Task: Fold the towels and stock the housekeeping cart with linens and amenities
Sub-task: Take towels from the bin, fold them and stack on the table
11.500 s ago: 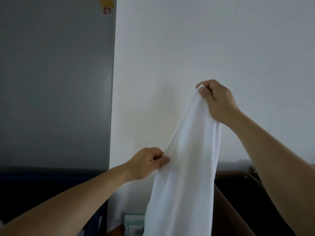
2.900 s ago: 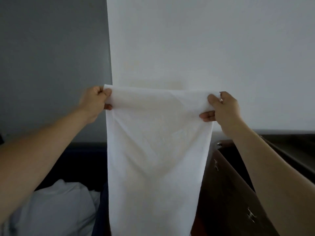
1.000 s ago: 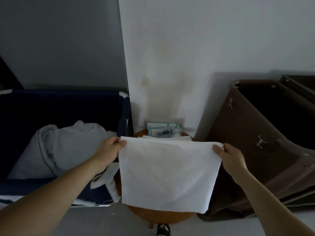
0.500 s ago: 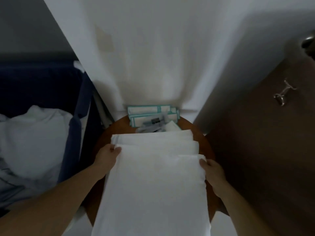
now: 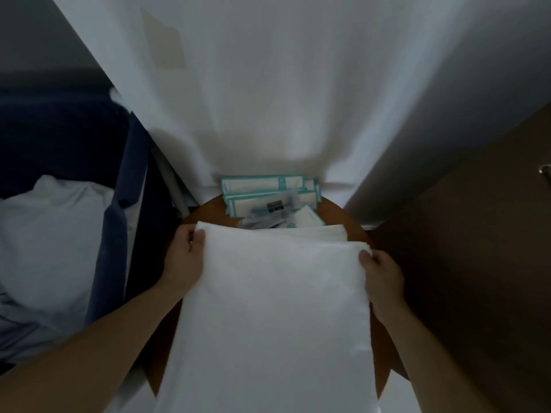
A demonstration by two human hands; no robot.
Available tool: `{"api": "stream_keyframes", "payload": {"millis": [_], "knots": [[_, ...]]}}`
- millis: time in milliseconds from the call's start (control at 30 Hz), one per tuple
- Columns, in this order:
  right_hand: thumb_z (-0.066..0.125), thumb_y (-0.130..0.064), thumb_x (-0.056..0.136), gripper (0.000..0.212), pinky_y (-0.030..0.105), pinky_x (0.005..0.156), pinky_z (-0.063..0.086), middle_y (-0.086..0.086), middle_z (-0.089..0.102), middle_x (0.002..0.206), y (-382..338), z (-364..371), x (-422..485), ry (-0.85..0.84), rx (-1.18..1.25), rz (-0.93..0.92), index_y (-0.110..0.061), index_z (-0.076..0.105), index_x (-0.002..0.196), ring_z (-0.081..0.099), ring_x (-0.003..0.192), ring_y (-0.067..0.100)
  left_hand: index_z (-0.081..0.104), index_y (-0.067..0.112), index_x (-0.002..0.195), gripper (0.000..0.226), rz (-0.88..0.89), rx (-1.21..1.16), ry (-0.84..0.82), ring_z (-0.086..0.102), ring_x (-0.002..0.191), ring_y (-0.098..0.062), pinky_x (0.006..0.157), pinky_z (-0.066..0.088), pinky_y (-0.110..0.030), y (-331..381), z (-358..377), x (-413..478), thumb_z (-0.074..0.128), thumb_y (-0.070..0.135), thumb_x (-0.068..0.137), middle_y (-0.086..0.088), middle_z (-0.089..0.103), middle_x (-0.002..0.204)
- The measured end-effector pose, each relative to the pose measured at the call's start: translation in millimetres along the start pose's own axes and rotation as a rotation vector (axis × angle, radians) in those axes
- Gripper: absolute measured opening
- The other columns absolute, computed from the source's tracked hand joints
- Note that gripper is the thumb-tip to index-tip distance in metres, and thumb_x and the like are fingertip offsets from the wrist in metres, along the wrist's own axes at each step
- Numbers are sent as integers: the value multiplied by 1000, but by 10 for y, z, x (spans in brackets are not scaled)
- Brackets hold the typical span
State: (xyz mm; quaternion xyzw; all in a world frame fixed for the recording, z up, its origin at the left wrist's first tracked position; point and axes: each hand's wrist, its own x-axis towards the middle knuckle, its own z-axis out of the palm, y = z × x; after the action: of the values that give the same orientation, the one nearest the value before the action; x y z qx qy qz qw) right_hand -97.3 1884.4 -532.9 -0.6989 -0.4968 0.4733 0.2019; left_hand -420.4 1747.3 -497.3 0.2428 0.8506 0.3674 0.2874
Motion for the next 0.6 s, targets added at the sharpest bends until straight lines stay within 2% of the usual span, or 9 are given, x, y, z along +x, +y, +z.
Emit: {"api": "stream_keyframes", "payload": {"millis": [67, 133, 200, 267, 367, 433, 500, 600], "knots": [[52, -51, 95, 20, 29, 66, 44, -9, 60, 91, 111, 103, 161, 1, -107, 38, -32, 59, 93, 58, 81, 12, 52, 6, 126, 32, -89, 88, -59, 56, 107, -30, 87, 44, -36, -30, 104, 121, 44, 27, 104, -13, 59, 117], [52, -55, 93, 22, 36, 73, 49, -14, 56, 90, 224, 174, 234, -9, -175, 80, -35, 55, 101, 56, 82, 11, 50, 2, 132, 36, -169, 131, -96, 54, 112, -32, 87, 40, -32, -97, 188, 166, 46, 23, 103, -18, 57, 126], [57, -55, 90, 25, 36, 74, 48, -19, 53, 91, 284, 194, 219, 0, -165, 75, -39, 51, 108, 53, 81, 6, 46, 3, 136, 39, -179, 98, -99, 54, 110, -29, 86, 39, -32, -137, 215, 144, 49, 21, 102, -17, 56, 130], [61, -55, 86, 35, 36, 76, 47, -17, 53, 98, 312, 162, 132, 19, -139, 37, -41, 49, 116, 54, 85, 7, 41, 5, 142, 47, -173, 6, -71, 52, 110, -25, 89, 42, -35, -163, 188, 29, 54, 21, 99, -14, 53, 132], [61, -59, 86, 59, 47, 90, 50, -8, 54, 114, 435, 59, -146, -53, -153, 68, -30, 46, 134, 56, 103, 21, 42, 9, 141, 55, -145, 87, -38, 55, 113, -29, 92, 49, -43, -352, 75, -307, 61, 33, 94, -11, 52, 128], [61, -59, 88, 66, 53, 99, 47, 1, 57, 125, 594, -9, -399, -136, -167, 151, -24, 44, 141, 57, 113, 30, 45, 11, 138, 57, -204, 139, -103, 57, 109, -30, 91, 52, -48, -547, 15, -598, 61, 42, 93, -10, 54, 124], [61, -58, 89, 68, 54, 104, 44, 8, 58, 132, 765, -78, -649, -156, -196, 178, -19, 45, 142, 56, 119, 35, 49, 8, 134, 55, -246, 139, -145, 59, 102, -28, 89, 53, -47, -738, -20, -875, 62, 42, 93, -11, 57, 120], [62, -54, 89, 62, 51, 104, 44, 10, 61, 130, 914, -156, -962, -127, -231, 155, -18, 51, 138, 57, 117, 34, 55, 5, 127, 49, -240, 125, -179, 60, 95, -25, 88, 53, -42, -981, -70, -1202, 60, 41, 94, -10, 64, 113]]}}
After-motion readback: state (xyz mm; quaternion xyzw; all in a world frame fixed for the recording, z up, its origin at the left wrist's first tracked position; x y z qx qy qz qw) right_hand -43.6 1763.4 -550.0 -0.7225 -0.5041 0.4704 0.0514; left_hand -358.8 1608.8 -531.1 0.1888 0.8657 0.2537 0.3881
